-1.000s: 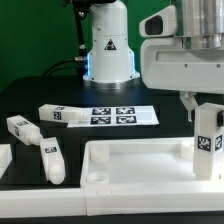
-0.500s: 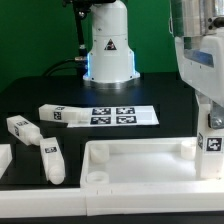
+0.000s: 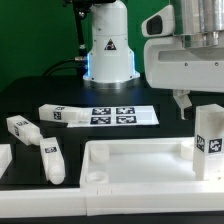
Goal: Assemble desk
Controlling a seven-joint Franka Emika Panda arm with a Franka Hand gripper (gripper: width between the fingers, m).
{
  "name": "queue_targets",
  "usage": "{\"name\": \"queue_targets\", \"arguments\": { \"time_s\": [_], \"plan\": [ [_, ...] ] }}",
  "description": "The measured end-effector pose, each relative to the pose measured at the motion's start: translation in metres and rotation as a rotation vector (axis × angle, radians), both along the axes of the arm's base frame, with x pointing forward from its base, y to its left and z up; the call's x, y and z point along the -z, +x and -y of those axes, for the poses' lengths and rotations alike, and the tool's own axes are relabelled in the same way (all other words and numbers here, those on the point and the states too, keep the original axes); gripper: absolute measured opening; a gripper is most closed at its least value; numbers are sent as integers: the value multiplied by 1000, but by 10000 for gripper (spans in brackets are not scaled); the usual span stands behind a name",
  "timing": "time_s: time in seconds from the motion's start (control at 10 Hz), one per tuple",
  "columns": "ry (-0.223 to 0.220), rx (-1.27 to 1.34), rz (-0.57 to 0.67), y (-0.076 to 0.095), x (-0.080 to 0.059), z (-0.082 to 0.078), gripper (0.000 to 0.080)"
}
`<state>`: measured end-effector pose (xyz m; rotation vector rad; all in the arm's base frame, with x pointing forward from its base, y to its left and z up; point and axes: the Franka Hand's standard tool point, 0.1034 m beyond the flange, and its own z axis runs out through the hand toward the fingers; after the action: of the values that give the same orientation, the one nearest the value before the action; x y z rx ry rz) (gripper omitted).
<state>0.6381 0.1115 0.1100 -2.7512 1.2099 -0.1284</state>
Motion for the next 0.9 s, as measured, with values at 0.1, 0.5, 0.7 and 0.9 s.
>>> {"name": "queue_targets", "arguments": {
  "time_s": [0.1,0.5,0.7,0.9],
  "plan": [
    [-8,-57,5,0,0,0,637],
    [-100,-673,46,1,-1,-3,649],
    [-93,-647,45,1,0,-2,649],
    [-87,-612,42,1,0,-2,547]
  ]
}}
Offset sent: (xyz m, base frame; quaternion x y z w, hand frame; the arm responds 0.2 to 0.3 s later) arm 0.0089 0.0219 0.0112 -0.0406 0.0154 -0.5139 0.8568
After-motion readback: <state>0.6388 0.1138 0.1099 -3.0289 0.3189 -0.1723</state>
